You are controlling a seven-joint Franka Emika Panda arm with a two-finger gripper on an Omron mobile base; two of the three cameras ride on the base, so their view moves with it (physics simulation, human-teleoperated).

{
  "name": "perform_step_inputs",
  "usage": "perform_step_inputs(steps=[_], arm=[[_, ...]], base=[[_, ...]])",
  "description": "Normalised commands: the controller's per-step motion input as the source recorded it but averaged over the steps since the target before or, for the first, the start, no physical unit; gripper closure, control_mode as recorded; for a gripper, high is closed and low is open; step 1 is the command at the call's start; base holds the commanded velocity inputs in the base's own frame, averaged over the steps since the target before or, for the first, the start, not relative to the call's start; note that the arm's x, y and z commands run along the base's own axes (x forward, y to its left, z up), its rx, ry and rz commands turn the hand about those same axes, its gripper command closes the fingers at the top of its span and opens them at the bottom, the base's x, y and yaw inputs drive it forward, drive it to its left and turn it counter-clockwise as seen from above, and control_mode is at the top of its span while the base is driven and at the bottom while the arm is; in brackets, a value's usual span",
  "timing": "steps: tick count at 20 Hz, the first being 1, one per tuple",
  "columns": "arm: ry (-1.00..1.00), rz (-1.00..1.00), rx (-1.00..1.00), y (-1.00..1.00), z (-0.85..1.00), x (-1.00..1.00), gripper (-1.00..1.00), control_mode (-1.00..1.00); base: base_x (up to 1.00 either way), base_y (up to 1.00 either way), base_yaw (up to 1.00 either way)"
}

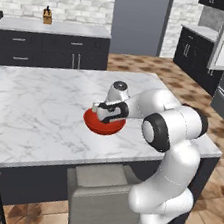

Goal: Retrieve the apple and banana from the fridge and place them into the bowl on the dining table.

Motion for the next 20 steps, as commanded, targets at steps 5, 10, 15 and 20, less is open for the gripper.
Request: perform_step_inputs(steps=[5,10,15,20], arm=[[0.05,-0.05,0.00,0.02,-0.36,0.34,1.00,-1.00],[0.00,-0.05,0.00,0.00,-0.08,0.30,-1.00,-1.00],[0.00,-0.07,0.00,0.00,0.00,-0.01,-1.00,-1.00],[0.00,-0.09,0.00,0.00,0.00,-0.12,-1.00,-1.00]], base=[[0.00,0.00,0.00],[0.00,0.00,0.00],[0.00,0.00,0.00],[0.00,0.00,0.00]])
